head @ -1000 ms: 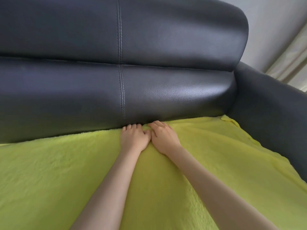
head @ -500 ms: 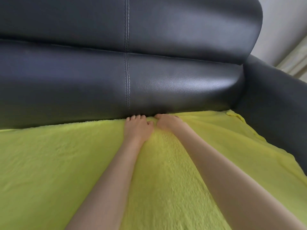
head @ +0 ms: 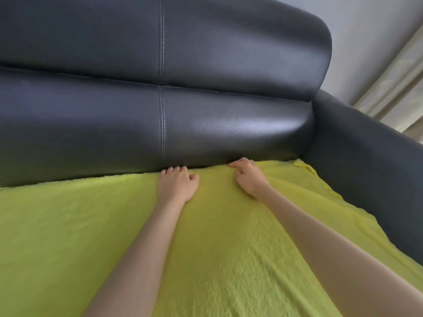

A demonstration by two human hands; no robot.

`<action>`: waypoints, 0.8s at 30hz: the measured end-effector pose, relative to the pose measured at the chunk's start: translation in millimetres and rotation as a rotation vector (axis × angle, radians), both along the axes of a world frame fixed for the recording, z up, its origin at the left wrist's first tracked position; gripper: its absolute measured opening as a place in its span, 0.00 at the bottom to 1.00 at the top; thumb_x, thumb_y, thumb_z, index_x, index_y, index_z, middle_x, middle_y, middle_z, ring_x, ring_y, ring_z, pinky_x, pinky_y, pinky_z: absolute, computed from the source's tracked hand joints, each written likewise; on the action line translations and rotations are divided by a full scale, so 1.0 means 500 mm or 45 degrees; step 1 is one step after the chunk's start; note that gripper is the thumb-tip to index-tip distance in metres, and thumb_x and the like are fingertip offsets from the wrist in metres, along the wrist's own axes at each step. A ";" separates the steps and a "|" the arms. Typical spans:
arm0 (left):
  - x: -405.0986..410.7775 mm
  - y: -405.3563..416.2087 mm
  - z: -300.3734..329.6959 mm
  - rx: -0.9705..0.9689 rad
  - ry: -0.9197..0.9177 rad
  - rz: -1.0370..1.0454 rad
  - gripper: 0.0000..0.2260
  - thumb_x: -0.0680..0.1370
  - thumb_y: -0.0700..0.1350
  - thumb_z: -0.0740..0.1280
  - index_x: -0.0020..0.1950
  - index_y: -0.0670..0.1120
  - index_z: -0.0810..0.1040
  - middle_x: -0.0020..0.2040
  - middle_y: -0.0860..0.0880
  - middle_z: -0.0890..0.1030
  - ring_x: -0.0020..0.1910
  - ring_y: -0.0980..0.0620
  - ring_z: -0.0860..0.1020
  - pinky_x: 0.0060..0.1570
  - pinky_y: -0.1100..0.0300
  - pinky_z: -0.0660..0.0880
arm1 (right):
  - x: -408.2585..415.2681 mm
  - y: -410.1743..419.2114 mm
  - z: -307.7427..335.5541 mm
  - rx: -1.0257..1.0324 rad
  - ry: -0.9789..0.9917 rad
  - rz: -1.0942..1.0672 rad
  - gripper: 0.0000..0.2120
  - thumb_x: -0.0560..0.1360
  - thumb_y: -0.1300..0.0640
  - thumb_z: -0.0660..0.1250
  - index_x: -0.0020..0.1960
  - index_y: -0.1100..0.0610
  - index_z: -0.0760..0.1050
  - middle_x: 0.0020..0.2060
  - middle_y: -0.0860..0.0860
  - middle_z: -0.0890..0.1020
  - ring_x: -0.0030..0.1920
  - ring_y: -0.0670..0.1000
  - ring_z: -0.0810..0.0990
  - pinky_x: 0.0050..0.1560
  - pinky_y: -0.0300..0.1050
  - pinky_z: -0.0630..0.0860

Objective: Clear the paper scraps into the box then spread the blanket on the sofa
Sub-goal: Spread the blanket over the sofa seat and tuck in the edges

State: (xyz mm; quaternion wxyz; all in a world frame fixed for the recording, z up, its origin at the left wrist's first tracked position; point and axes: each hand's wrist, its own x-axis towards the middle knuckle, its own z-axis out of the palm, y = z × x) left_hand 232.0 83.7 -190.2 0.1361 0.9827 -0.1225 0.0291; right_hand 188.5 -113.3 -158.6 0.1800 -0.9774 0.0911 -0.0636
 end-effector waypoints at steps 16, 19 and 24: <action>0.004 -0.001 -0.004 0.021 -0.012 -0.001 0.19 0.79 0.50 0.51 0.62 0.44 0.75 0.62 0.44 0.77 0.63 0.45 0.72 0.60 0.53 0.64 | 0.023 0.009 0.012 -0.224 0.429 -0.016 0.24 0.81 0.49 0.46 0.76 0.46 0.59 0.76 0.45 0.60 0.76 0.49 0.57 0.75 0.54 0.52; 0.003 -0.001 -0.003 0.026 -0.005 -0.010 0.20 0.80 0.51 0.51 0.64 0.44 0.74 0.63 0.44 0.76 0.63 0.45 0.72 0.61 0.53 0.64 | 0.044 0.014 0.013 -0.243 0.537 -0.084 0.25 0.80 0.49 0.44 0.75 0.48 0.61 0.76 0.49 0.62 0.75 0.54 0.59 0.74 0.58 0.51; 0.003 0.003 -0.007 0.023 0.006 -0.026 0.21 0.80 0.51 0.50 0.65 0.45 0.74 0.65 0.45 0.76 0.64 0.45 0.71 0.63 0.53 0.63 | 0.076 0.045 0.027 -0.272 0.605 -0.200 0.24 0.77 0.50 0.48 0.69 0.53 0.71 0.67 0.55 0.73 0.68 0.58 0.69 0.68 0.54 0.60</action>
